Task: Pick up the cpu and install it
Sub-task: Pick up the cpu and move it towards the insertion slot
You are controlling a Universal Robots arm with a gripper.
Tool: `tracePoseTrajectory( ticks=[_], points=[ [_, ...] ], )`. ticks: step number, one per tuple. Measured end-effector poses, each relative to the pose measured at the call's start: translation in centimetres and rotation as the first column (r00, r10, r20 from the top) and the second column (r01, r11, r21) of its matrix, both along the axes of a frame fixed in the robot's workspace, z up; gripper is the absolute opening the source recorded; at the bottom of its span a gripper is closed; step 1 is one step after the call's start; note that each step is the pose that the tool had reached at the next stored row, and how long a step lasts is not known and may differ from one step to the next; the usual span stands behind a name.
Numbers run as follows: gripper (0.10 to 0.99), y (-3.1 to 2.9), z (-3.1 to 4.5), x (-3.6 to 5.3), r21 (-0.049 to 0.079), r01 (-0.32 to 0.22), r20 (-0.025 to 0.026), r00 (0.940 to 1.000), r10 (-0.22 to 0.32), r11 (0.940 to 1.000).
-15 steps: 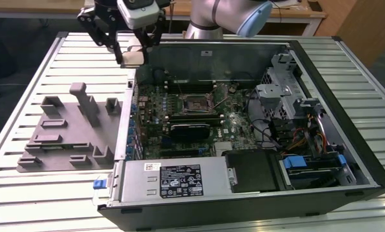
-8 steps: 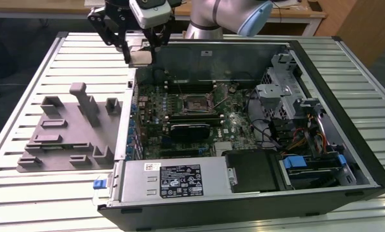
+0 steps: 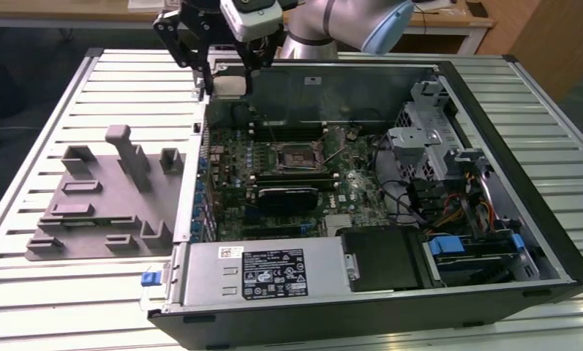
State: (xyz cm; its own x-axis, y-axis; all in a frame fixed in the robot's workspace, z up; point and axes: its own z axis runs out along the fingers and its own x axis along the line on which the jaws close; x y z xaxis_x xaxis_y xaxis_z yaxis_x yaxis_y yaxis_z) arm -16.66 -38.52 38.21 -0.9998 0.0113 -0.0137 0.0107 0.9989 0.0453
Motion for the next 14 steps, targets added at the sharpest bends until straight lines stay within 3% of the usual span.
tracePoseTrajectory(
  ticks=[14],
  points=[
    [0.541,0.38,0.00,3.51,0.000,0.000,0.0001,1.0000,0.000,1.0000]
  ],
)
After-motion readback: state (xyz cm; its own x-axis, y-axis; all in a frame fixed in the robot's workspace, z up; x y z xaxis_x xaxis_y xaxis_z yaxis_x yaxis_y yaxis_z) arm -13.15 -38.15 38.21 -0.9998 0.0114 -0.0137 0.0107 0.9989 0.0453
